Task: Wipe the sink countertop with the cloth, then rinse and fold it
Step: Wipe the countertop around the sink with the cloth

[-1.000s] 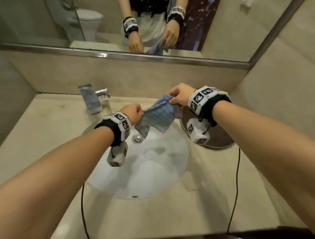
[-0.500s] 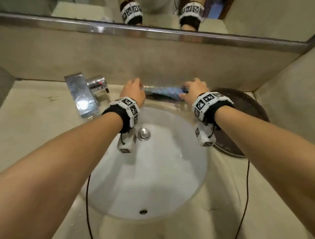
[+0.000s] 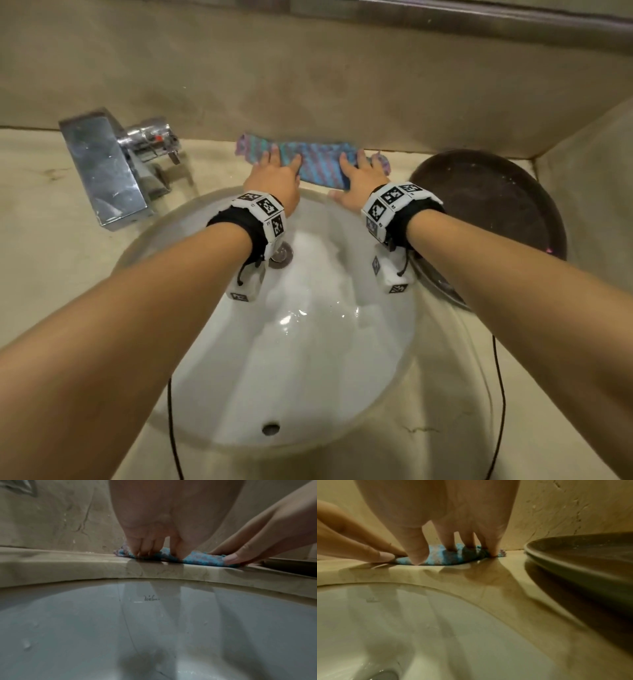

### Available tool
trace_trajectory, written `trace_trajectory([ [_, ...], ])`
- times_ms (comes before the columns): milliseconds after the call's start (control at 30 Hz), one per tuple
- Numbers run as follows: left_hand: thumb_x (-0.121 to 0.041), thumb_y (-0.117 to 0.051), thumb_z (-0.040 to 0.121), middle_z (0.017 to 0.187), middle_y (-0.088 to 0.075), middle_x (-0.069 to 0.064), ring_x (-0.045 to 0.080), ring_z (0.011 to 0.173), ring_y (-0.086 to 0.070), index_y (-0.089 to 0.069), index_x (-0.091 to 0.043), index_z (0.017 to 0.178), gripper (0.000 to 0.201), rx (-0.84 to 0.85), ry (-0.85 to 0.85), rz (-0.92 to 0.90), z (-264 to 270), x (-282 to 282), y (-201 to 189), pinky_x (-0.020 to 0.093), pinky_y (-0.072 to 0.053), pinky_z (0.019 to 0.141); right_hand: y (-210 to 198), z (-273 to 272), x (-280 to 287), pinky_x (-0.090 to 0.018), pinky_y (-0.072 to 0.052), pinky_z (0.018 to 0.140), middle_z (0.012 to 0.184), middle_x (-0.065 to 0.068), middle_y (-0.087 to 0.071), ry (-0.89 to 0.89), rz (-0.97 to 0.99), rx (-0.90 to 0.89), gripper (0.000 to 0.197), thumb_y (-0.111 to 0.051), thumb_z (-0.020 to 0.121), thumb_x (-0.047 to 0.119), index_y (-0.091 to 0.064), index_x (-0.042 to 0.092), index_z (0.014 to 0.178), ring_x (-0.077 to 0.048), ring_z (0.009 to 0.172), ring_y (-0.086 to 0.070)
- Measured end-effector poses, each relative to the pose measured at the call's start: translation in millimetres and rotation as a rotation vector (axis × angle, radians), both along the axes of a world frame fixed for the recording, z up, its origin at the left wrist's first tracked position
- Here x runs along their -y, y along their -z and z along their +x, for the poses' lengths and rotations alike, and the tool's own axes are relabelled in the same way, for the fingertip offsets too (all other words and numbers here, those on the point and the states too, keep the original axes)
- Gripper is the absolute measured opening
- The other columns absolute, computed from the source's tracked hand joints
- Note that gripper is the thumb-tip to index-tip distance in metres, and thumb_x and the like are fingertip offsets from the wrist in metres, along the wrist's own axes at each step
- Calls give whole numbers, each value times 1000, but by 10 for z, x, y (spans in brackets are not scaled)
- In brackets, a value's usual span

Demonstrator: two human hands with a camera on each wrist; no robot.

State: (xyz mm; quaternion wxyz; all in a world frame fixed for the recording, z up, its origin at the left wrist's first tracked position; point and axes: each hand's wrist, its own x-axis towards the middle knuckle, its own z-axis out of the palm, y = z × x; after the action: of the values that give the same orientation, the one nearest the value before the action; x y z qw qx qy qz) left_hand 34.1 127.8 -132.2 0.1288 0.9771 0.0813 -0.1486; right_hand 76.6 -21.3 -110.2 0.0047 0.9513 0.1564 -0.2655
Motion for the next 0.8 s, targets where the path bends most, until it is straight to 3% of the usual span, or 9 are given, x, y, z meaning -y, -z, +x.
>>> trace_trajectory([
  [400,-13,-34,98,158,0,22,40,146,-6,-12,-25,150,58,-24,-237,86,-436,-713,36,48,-18,116,-32,-200,-842,-37,-3,120,160,-12,-1,-235,65,-5,76,-50,91,42,-8,24,152,-36,147,-1],
  [633,-17,-34,97,156,-4,27,40,145,-9,-14,-20,150,57,-37,-251,90,-475,-684,76,46,-12,118,-78,-212,-727,-34,-9,119,160,-10,-5,-310,87,-21,73,-55,90,33,-16,21,150,-33,147,-8],
  [800,-27,-31,99,156,-5,27,41,145,-10,-13,-21,150,54,-53,-262,104,-498,-638,59,46,-12,119,-81,-219,-630,-39,-13,120,160,-11,-4,-337,55,-11,70,-53,92,32,-16,21,150,-34,147,-8],
])
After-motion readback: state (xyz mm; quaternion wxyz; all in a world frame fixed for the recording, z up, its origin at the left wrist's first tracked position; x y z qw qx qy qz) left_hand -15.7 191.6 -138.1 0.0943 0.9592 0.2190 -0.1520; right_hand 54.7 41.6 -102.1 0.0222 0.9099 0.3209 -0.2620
